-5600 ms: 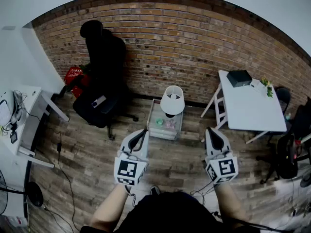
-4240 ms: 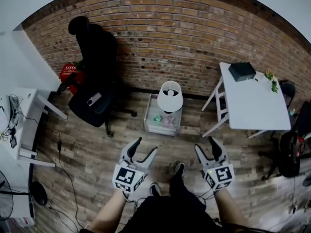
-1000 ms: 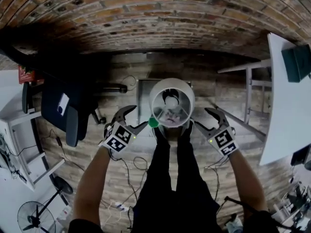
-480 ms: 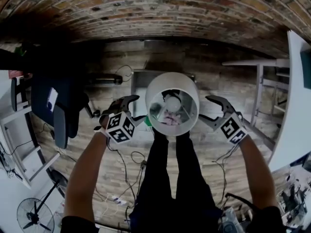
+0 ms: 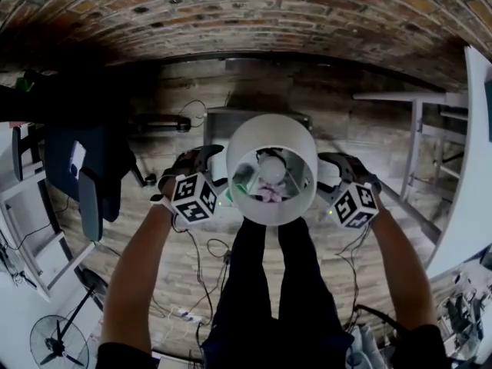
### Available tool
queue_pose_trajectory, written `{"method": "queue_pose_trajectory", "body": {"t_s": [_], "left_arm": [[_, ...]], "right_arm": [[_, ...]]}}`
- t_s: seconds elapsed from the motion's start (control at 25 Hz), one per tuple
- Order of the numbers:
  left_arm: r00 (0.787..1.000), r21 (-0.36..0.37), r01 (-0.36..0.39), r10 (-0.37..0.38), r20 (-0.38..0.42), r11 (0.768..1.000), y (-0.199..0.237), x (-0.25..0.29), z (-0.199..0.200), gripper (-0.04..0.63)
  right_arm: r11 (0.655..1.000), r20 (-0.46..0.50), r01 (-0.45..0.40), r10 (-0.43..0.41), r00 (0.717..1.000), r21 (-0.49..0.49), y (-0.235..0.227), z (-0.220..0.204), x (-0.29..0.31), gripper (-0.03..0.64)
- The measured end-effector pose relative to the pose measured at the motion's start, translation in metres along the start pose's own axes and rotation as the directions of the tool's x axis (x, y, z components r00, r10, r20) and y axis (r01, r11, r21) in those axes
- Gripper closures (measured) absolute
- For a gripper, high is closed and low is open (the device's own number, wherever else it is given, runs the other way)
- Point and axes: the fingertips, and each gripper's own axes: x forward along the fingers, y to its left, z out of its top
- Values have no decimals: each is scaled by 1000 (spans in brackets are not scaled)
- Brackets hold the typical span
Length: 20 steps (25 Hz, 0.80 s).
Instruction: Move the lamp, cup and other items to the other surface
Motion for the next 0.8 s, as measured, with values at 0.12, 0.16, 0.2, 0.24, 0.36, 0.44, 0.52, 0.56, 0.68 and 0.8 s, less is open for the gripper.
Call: {"method": "queue_pose_trajectory", "body": {"t_s": [0.12, 0.16, 0.2, 0.24, 0.36, 0.44, 0.52, 0.56, 0.68, 0.8], "left_arm": [[1000, 22, -8, 7, 15, 1000, 0, 6, 8, 259], [1000, 23, -9, 9, 20, 1000, 0, 8, 11, 258], [1000, 29, -12, 12, 24, 1000, 1, 9, 14, 259], [1000, 41, -18, 17, 25, 999, 2, 10, 16, 259], [999, 91, -44, 42, 19, 995, 6, 7, 19, 259], [998, 96, -59, 58, 19, 994, 8, 6, 19, 259], [997, 98, -71, 70, 18, 993, 9, 5, 20, 259], [997, 101, -78, 76, 18, 992, 9, 5, 20, 259], [995, 118, -103, 101, 24, 988, 12, 2, 25, 262], [992, 132, -125, 121, 34, 983, 14, -8, 32, 262]], "right_arm": [[999, 4, 14, -14, 1000, -43, -5, 5, 13, 299], [999, 15, 16, -16, 1000, -35, -8, 9, 15, 296], [999, 28, 18, -18, 999, -26, -12, 13, 16, 291], [999, 40, 22, -21, 999, -29, -15, 18, 16, 288], [996, 54, 37, -33, 998, -76, -22, 28, 14, 298], [997, 68, 36, -31, 997, -72, -22, 30, 13, 298], [997, 75, 37, -33, 997, -65, -22, 30, 13, 298], [997, 75, 41, -36, 997, -64, -22, 29, 13, 298], [996, 78, 60, -54, 995, -67, -23, 28, 10, 298], [995, 100, 85, -78, 992, -61, -24, 35, -1, 299]]}}
